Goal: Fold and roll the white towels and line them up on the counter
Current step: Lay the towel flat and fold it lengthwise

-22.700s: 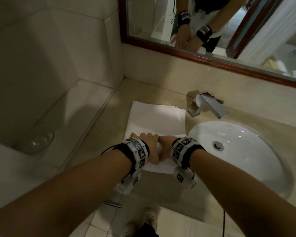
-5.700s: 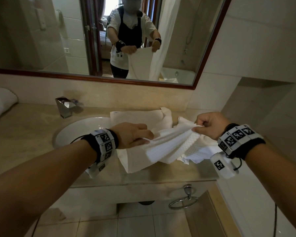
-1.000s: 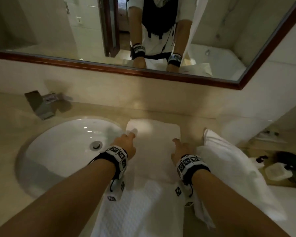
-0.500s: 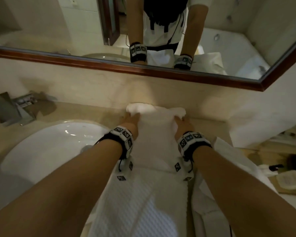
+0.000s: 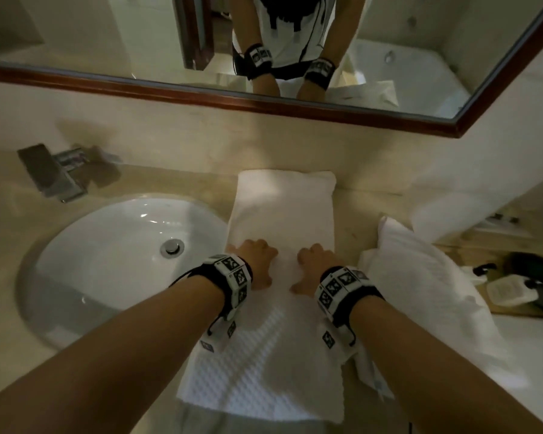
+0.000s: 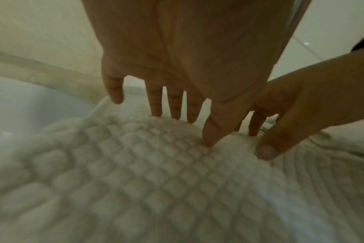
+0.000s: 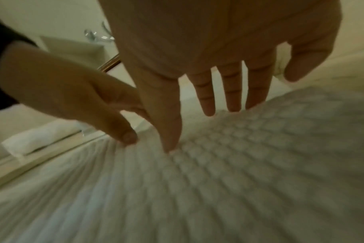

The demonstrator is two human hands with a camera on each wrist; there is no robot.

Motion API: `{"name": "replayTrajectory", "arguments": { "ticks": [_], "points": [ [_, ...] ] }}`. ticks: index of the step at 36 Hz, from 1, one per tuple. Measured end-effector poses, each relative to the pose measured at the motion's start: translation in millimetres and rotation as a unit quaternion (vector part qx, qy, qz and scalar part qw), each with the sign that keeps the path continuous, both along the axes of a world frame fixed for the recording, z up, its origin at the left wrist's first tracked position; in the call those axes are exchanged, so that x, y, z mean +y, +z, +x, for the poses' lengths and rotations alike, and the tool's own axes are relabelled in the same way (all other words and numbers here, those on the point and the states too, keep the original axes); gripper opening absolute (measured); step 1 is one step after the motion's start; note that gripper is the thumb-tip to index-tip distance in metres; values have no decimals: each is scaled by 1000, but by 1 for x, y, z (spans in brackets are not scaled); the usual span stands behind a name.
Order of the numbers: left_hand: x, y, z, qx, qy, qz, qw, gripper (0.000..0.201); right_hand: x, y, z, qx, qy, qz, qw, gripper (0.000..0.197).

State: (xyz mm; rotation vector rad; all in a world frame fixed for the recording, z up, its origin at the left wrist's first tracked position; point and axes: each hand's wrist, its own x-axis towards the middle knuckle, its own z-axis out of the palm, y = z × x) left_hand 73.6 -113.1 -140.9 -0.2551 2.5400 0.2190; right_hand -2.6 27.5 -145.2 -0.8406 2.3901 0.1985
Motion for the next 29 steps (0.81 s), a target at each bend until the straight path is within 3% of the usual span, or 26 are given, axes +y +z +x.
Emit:
{"name": "replayTrajectory", "arguments": {
  "ticks": [7, 12, 14, 16, 20, 26, 29],
  "points": [
    [17, 13, 35, -12, -55, -49, 997, 56, 5, 24, 34, 2, 49, 31, 998, 41],
    [23, 32, 58, 36, -90, -21, 995, 40, 15, 40, 61, -54, 13, -39, 998, 7],
    [26, 39, 67, 69, -89, 42, 993, 44, 19, 48, 72, -87, -1, -53, 995, 10],
    [28, 45, 77, 80, -80, 100, 989, 56, 23, 57, 81, -116, -8, -62, 991, 25],
    [35, 58, 92, 18, -111, 103, 988, 79, 36, 70, 97, -114, 23, -63, 991, 30],
    [44, 72, 107, -15, -168, 25, 985, 42, 46, 83, 114, -110, 51, -83, 989, 11],
    [46, 76, 115, -14, -140, 77, 987, 40, 51, 83, 119, -117, 38, -57, 991, 26]
  ]
}}
